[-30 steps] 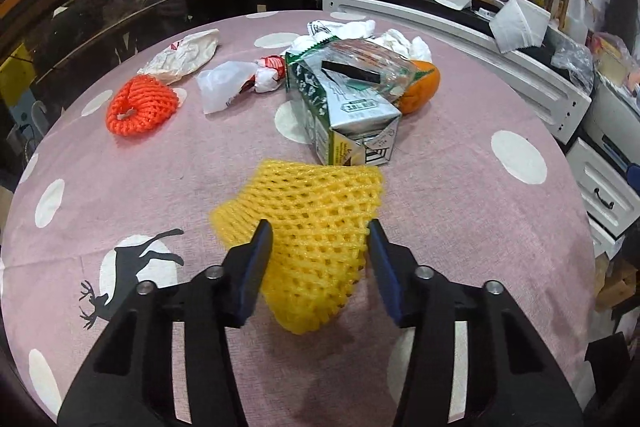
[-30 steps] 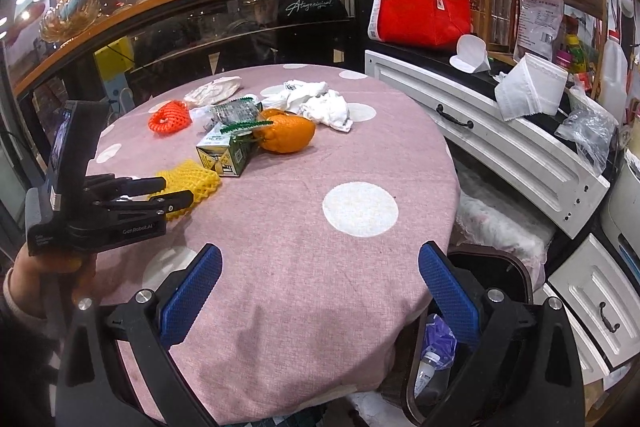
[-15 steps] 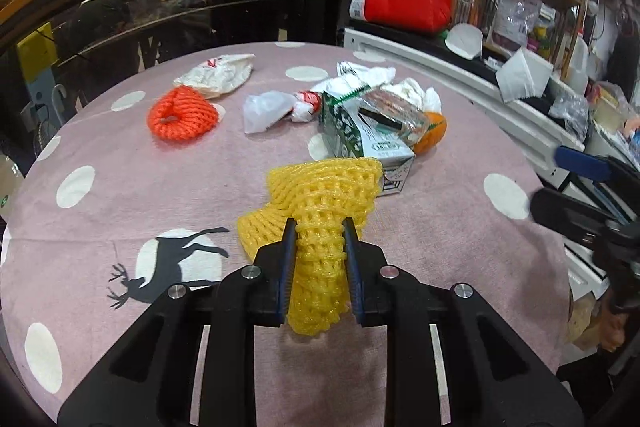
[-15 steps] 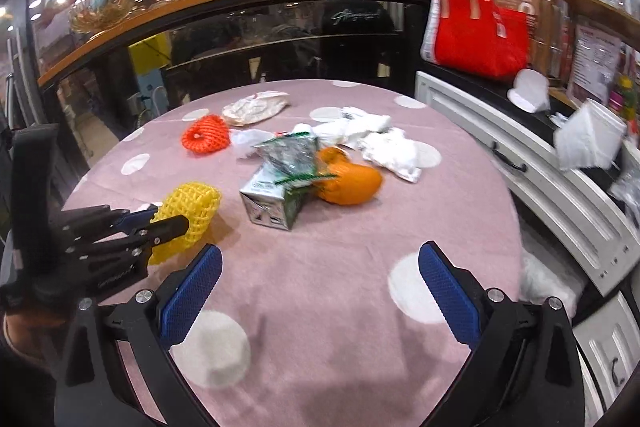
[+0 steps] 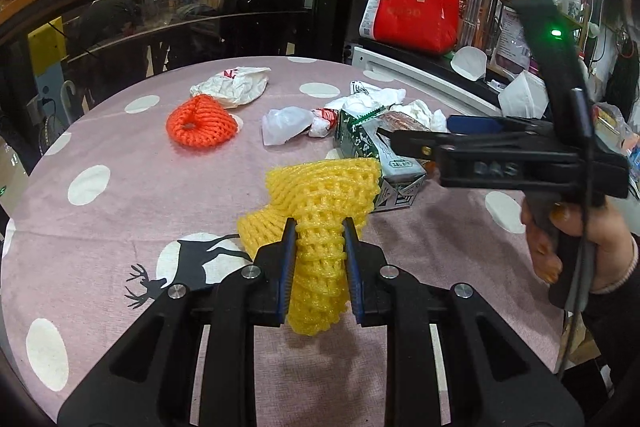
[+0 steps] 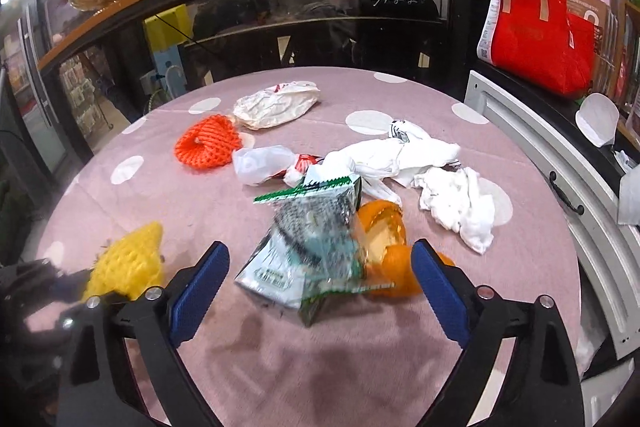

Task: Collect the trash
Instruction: 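Grasp the yellow foam net with the left tool while the right tool grasps the clear wrapper, then carry the clear wrapper over the bin and open the right tool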

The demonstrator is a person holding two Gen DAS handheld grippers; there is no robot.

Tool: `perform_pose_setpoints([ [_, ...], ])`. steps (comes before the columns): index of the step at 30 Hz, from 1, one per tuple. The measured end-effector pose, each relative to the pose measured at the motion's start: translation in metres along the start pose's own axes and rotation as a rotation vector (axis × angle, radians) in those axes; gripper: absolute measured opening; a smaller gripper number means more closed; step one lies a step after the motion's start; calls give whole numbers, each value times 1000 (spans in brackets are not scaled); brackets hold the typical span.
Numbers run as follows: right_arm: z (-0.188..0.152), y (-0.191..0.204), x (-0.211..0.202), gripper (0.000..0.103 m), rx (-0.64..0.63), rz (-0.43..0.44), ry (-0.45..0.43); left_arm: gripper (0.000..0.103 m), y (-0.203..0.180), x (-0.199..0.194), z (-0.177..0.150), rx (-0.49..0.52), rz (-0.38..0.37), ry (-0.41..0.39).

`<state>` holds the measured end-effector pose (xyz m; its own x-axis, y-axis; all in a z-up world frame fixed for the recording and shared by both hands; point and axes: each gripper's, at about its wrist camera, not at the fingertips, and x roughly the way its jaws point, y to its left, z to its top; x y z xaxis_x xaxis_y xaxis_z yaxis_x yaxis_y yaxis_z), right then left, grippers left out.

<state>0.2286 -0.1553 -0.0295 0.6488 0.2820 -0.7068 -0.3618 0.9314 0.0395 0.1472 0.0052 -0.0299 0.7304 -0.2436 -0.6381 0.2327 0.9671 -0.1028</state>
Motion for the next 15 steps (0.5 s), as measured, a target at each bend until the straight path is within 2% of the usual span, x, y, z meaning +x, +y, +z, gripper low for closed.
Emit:
perform_pose_setpoints([
  [3, 2, -2, 9, 76, 0, 1, 17, 23, 2, 1, 0, -4, -8, 2],
  [5, 2, 0, 12, 62, -12, -11, 22, 23, 3, 2, 0, -7, -11, 5],
  [8, 1, -1, 11, 47, -9, -6, 26, 23, 4, 3, 0, -13, -14, 8],
  [15, -6, -2, -2, 45, 8, -4, -7, 23, 4, 0, 0, -15, -12, -6],
])
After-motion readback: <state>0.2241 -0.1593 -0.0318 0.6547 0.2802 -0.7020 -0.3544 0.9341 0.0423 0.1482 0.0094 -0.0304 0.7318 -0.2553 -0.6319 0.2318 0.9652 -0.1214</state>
